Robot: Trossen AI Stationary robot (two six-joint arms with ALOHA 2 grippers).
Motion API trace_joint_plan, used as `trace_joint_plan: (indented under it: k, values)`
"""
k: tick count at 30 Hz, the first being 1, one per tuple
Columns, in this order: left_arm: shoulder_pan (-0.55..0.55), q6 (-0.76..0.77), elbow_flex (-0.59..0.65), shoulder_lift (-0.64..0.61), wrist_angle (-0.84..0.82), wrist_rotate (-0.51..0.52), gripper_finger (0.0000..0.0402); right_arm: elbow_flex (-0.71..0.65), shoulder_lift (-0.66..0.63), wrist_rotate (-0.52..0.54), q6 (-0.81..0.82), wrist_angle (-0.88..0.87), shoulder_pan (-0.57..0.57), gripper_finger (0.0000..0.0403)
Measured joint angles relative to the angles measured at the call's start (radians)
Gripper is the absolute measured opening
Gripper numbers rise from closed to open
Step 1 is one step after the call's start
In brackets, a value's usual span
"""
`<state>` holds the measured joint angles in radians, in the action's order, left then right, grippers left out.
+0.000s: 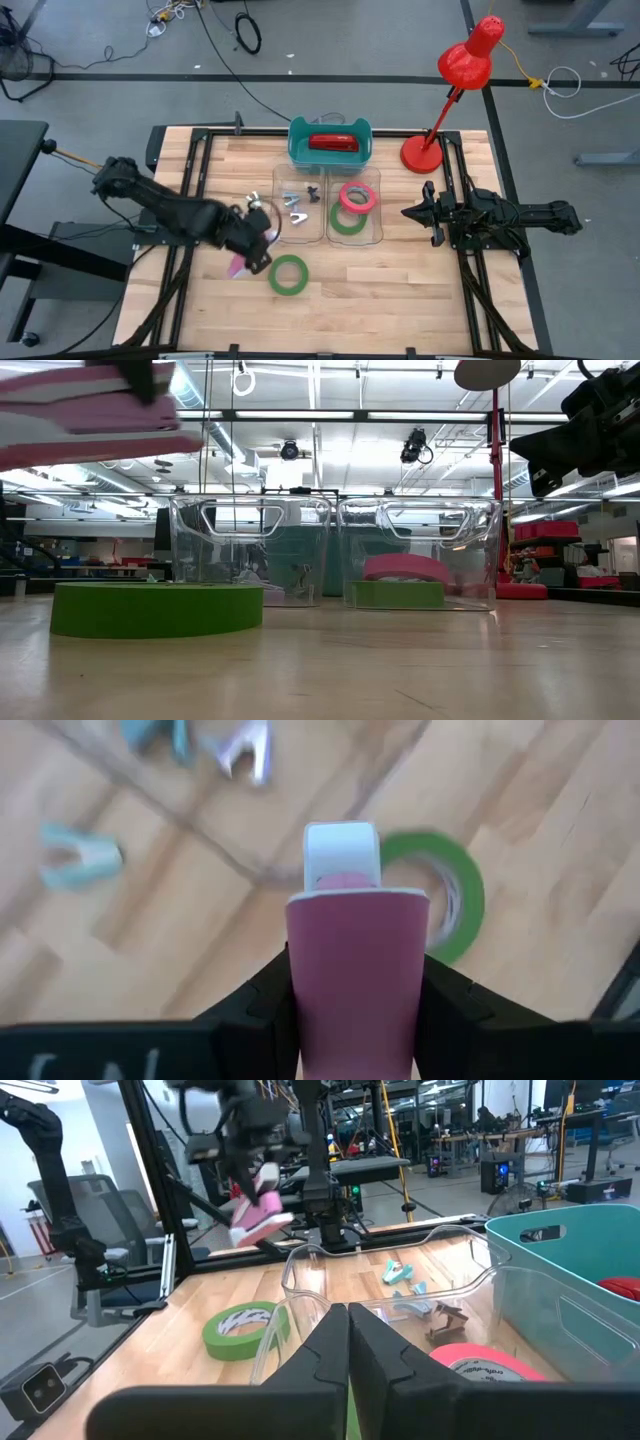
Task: Pick and place Stapler, Stapler remover, tape
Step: Put the pink stapler into the blue bin
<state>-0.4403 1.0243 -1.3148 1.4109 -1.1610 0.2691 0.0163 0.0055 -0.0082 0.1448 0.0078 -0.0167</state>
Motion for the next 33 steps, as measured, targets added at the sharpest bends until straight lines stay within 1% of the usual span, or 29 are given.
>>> trace_joint_plan:
  k: [5,9,14,21,25,29,33]
  values:
    - [0.111,-0.205,-0.055,0.0,0.004,0.009,0.014,0.0,0.0,0.0,0.0,0.0,0.0,0.0006]
    - [0.178,-0.335,-0.079,0.0,0.007,0.008,0.0142,0.0,0.0,0.0,0.0,0.0,0.0,0.0006]
    - [0.262,-0.48,-0.087,0.0,0.02,0.005,0.014,0.0,0.0,0.0,0.0,0.0,0.0,0.0006]
    - [0.431,-0.732,-0.087,0.0,0.07,0.005,0.0141,0.0,0.0,0.0,0.0,0.0,0.0,0.0006]
    - [0.522,-0.871,-0.087,0.0,0.105,-0.023,0.0141,0.0,0.0,0.0,0.0,0.0,0.0,0.0006]
    - [0.604,-1.003,-0.087,0.0,0.195,-0.066,0.0144,0.0,0.0,0.0,0.0,0.0,0.0,0.0006]
    - [0.683,-1.069,-0.087,0.001,0.272,-0.124,0.0142,0.0,0.0,0.0,0.0,0.0,0.0,0.0006]
